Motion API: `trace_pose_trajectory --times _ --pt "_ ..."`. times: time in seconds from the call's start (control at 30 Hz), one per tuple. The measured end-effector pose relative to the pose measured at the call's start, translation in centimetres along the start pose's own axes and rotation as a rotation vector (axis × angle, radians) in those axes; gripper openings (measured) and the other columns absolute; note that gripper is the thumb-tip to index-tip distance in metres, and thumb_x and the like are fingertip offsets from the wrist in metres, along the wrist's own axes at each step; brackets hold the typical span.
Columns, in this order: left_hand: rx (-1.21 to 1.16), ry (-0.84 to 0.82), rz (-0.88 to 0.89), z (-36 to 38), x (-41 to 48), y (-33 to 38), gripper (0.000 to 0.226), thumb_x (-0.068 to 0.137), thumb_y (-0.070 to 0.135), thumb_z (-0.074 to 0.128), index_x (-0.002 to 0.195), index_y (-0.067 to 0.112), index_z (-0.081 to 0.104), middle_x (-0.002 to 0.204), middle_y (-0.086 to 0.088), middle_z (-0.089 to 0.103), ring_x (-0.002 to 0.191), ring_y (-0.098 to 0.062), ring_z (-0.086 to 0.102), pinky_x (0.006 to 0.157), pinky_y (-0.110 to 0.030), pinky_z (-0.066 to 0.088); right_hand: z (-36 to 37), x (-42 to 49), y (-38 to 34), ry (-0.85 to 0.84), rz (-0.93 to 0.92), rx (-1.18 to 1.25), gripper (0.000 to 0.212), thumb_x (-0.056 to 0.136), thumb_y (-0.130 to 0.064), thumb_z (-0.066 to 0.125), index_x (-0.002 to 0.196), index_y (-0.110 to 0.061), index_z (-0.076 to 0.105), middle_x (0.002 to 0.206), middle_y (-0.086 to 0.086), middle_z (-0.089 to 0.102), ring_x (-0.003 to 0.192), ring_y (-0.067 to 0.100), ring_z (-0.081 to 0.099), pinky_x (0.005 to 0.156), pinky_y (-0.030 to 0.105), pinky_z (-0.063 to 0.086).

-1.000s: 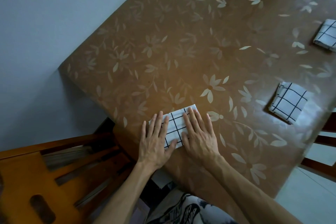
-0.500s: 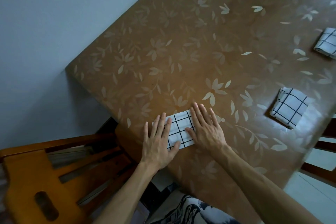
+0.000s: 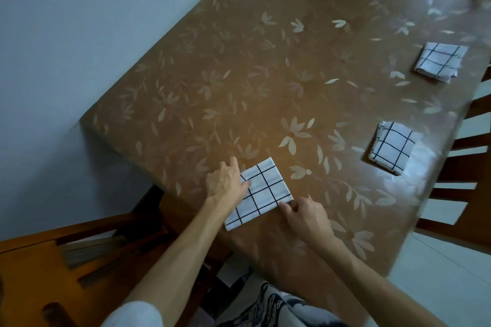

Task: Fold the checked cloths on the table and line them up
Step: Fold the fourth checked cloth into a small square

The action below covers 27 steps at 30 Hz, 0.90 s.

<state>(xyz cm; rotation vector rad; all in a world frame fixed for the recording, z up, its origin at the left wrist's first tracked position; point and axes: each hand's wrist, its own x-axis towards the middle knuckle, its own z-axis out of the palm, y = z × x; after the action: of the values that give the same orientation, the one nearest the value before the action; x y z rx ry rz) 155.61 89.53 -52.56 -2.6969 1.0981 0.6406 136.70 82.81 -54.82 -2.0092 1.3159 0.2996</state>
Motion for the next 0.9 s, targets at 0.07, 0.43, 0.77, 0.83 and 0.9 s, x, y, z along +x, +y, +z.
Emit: trace_pose_trajectory --times 0.07,0.43,0.77,0.83,0.9 --pt "0.001 -0.041 -0.019 -0.1 -0.4 0.1 0.052 0.093 0.056 0.057 0.120 0.014 0.044 0.112 -0.008 0.066 0.098 -0.027 0.067 0.070 -0.035 0.047 0.2 -0.1 -0.3 -0.098 0.046 0.212 0.045 0.093 -0.044 0.059 0.071 -0.008 0.071 0.062 0.002 0.069 0.057 0.017 0.067 0.060 0.040 0.060" --pt "-0.555 -0.371 -0.156 2.5 -3.1 -2.3 0.037 0.090 0.048 0.066 0.114 0.020 0.064 0.114 -0.002 0.070 0.097 -0.017 0.066 0.084 -0.034 0.057 0.3 -0.4 -2.6 -0.197 0.213 0.687 0.038 0.080 -0.024 0.079 0.108 -0.014 0.055 0.094 0.003 0.071 0.075 0.014 0.072 0.052 0.022 0.054" --pt "-1.098 -0.381 -0.201 2.7 -5.3 -4.0 0.040 0.087 0.034 0.075 0.119 0.020 0.056 0.113 0.000 0.069 0.098 -0.015 0.069 0.077 -0.032 0.060 -0.3 -0.7 -2.4 -0.203 0.142 0.510 0.014 0.085 -0.024 0.070 0.089 -0.012 0.064 0.077 0.000 0.072 0.068 0.013 0.068 0.059 0.028 0.055" --pt "-1.152 -0.381 -0.231 2.8 -5.4 -4.3 0.044 0.087 0.031 0.075 0.122 0.019 0.052 0.113 -0.001 0.069 0.098 -0.016 0.070 0.076 -0.034 0.060 -0.7 -0.8 -2.5 -0.234 0.111 0.561 0.014 0.084 -0.020 0.071 0.092 -0.010 0.065 0.078 0.001 0.074 0.067 0.013 0.070 0.062 0.029 0.058" --pt "-1.177 -0.371 -0.225 2.9 -5.4 -4.7 0.042 0.087 0.029 0.075 0.122 0.019 0.053 0.113 -0.002 0.071 0.097 -0.018 0.071 0.076 -0.037 0.061 -1.2 -0.8 -2.3 -0.282 0.083 0.613 0.020 0.084 -0.019 0.074 0.100 -0.010 0.065 0.089 0.001 0.074 0.072 0.011 0.072 0.065 0.025 0.059"
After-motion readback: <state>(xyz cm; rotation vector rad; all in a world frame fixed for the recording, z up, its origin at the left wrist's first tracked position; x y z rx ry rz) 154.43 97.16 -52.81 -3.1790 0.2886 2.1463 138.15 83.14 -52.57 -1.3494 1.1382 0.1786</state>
